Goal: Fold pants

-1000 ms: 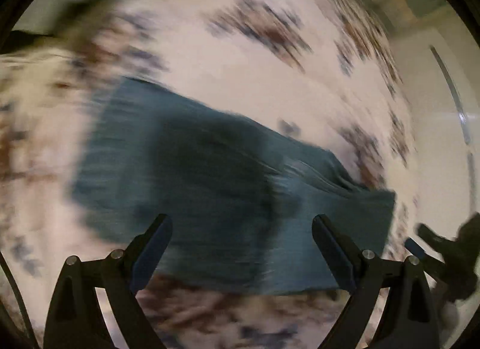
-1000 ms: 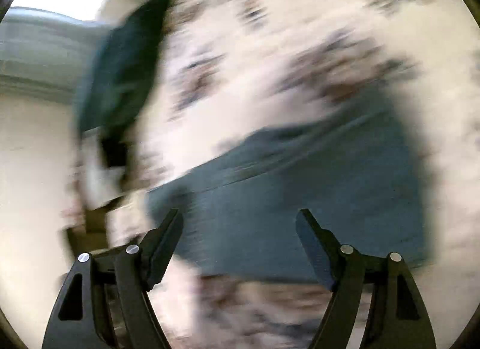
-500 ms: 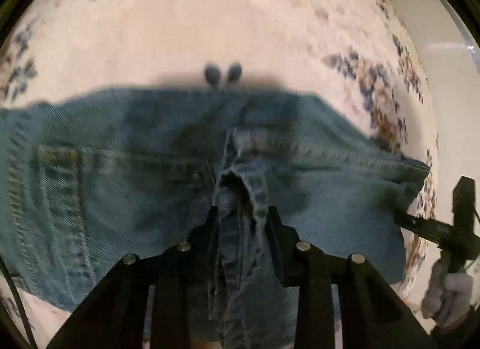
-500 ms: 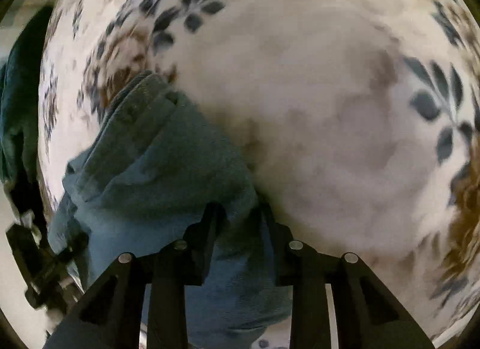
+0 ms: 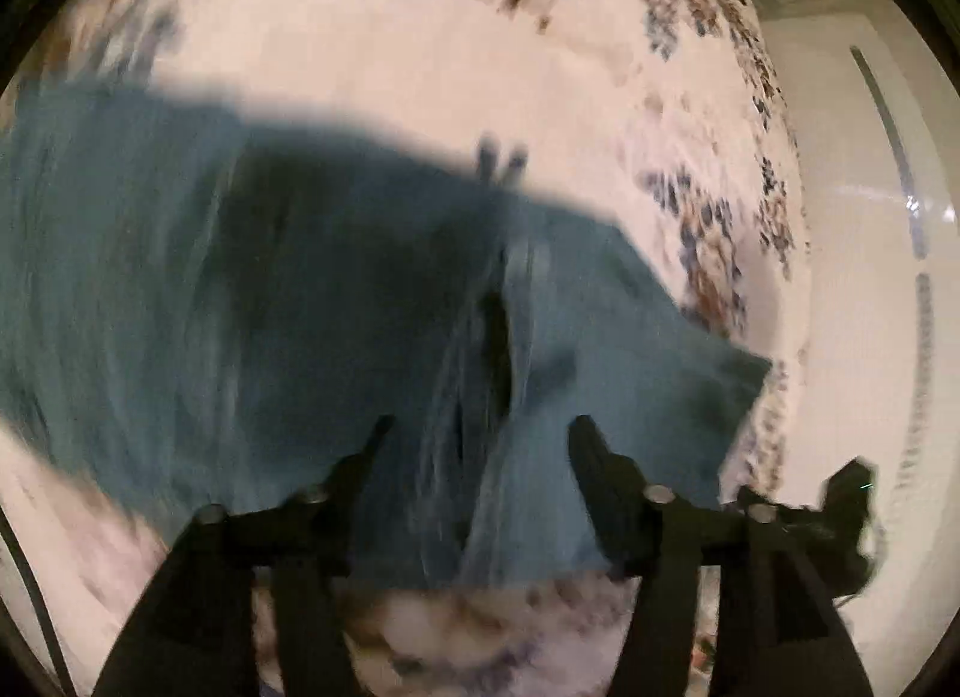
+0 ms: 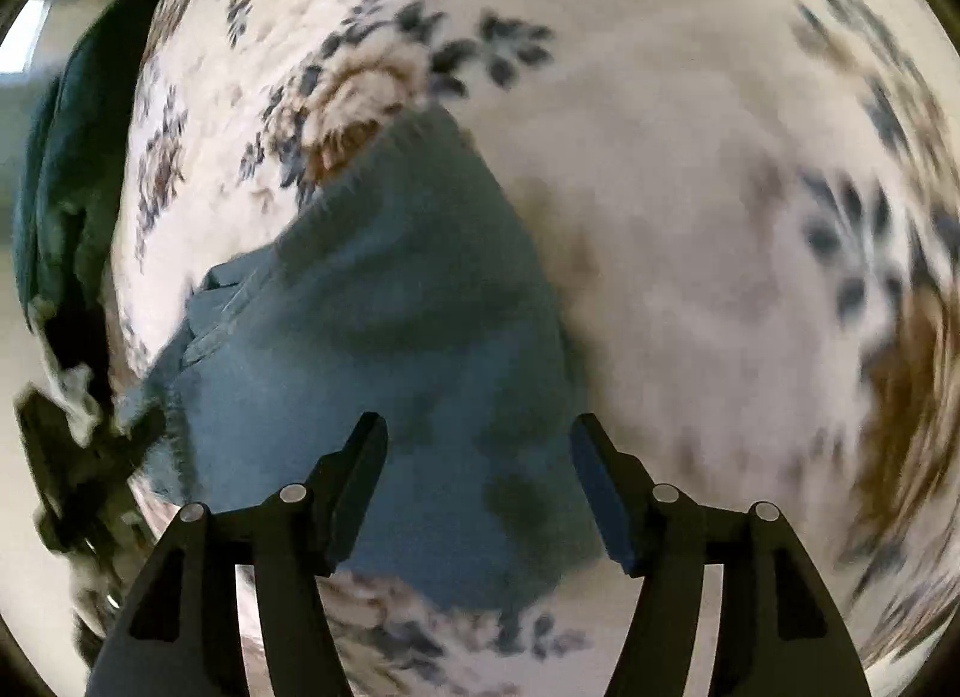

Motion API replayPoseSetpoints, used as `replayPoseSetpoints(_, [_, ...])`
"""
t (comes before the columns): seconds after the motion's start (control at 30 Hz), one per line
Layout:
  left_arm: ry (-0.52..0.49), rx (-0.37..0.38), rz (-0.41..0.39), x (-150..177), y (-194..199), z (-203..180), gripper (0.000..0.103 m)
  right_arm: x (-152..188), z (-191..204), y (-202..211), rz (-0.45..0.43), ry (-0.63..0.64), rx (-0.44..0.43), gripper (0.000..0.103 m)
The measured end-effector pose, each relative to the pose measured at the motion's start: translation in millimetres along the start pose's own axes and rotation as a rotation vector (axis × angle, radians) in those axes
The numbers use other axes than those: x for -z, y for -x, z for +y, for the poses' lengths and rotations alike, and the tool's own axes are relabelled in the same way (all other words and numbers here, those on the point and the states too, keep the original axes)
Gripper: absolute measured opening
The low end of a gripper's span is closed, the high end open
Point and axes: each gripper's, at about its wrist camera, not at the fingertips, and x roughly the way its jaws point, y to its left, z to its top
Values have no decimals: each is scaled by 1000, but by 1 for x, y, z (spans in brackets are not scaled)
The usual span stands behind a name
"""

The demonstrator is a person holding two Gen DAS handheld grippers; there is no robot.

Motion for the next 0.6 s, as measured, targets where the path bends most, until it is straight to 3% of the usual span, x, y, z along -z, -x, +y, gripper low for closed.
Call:
replayPoseSetpoints(0.03, [30, 22, 31, 9, -7, 5, 57, 5, -2, -11, 8, -42, 0, 66])
replayPoseSetpoints(0.17, [111, 35, 5, 33, -2, 13, 57, 42, -55, -26, 34, -358, -254, 64])
replayPoseSetpoints(0.23, [117, -11, -47, 46, 13, 6, 57, 50, -72, -27, -7, -453, -359, 42])
replayPoseSetpoints(0.27, [113, -20, -66, 53, 19, 0, 57, 51, -77, -28, -17, -471, -370, 35])
replayPoseSetpoints(0.37, [78, -44, -89, 69, 23, -20, 57, 52, -86, -39, 12, -532, -453, 35])
replayPoseSetpoints(0.47, [37, -51, -60, 76, 5, -45, 57, 46, -86, -50, 19, -533, -437, 33])
replayPoseSetpoints(0.6, [7, -6, 7, 85, -22, -73, 57, 42, -96, -63, 49, -562, -470, 35])
